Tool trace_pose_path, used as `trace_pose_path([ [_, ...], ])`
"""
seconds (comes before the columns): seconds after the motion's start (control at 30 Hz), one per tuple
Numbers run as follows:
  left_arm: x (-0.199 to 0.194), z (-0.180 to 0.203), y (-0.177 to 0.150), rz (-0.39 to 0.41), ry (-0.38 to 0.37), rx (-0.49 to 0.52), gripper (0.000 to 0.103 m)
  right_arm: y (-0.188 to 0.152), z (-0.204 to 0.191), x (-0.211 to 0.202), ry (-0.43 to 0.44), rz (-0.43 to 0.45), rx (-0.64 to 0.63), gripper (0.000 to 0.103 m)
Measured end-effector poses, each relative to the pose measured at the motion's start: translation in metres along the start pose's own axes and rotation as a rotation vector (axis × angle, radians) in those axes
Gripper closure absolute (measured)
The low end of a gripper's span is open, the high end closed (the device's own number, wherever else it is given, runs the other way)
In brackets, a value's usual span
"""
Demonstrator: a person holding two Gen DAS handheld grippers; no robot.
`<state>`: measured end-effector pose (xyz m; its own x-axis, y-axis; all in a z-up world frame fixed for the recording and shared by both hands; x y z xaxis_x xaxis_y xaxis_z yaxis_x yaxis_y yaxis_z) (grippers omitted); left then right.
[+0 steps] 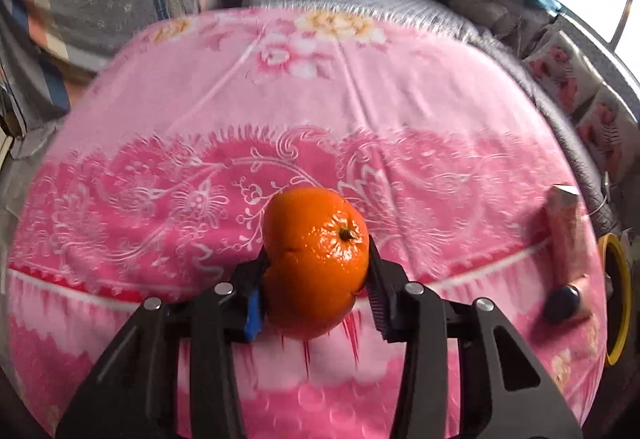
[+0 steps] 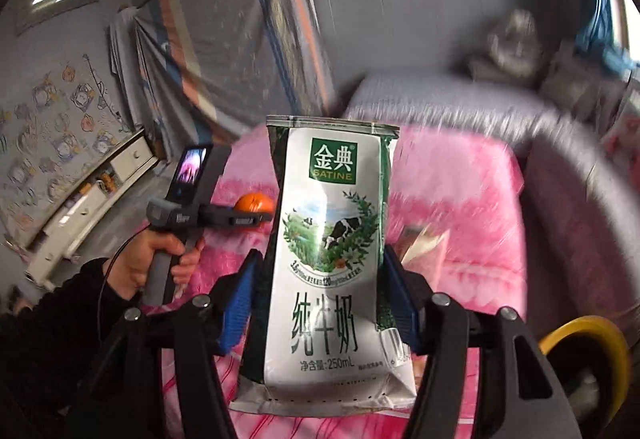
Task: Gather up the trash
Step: 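Carry the milk carton with the right tool into the bin while the left tool carries the orange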
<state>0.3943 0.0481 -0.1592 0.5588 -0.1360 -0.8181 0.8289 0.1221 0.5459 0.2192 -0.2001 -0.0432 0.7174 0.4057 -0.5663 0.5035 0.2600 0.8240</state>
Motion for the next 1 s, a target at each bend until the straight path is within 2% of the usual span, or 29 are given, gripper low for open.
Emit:
trace_pose_path([
  [0.13, -0.042, -0.001, -0.008, 0.081, -0.018, -0.004, 0.064, 0.006, -0.025, -0.043, -0.092, 0.116, -0.064, 0.047],
  [0.27, -0.081, 0.003, -0.020, 0.154, -0.030, 0.016, 0.064, 0.005, -0.034, -0.070, -0.240, 0.209, -0.113, 0.046],
  [0.43, -0.115, 0.027, -0.029, 0.205, -0.079, 0.066, 0.064, -0.002, -0.026, -0.099, -0.386, 0.291, -0.119, 0.046],
  [0.6, -0.131, 0.076, -0.035, 0.219, -0.168, 0.141, 0.064, -0.012, 0.004, -0.121, -0.518, 0.345, -0.089, 0.046],
  [0.7, -0.138, 0.113, -0.045, 0.221, -0.235, 0.201, 0.064, -0.023, 0.024, -0.135, -0.622, 0.361, -0.068, 0.046],
  [0.83, -0.145, 0.164, -0.060, 0.222, -0.327, 0.289, 0.064, -0.039, 0.056, -0.145, -0.699, 0.348, -0.014, 0.046],
  [1.0, -0.149, 0.231, -0.081, 0.216, -0.422, 0.390, 0.064, -0.072, 0.122, -0.148, -0.756, 0.259, 0.126, 0.046],
])
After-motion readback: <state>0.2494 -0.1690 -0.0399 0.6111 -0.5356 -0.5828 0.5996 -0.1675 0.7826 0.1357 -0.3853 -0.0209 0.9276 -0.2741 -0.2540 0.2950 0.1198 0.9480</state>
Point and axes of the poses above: each gripper's, at about its wrist camera, not at the fingertips, and x roughly the way its jaws point, z to its right, y to its top, the point moved 2 cm from there along x, roughly the way its jaws point, and after that the axes turned 8 degrees about -x, right-handed, at the moved point
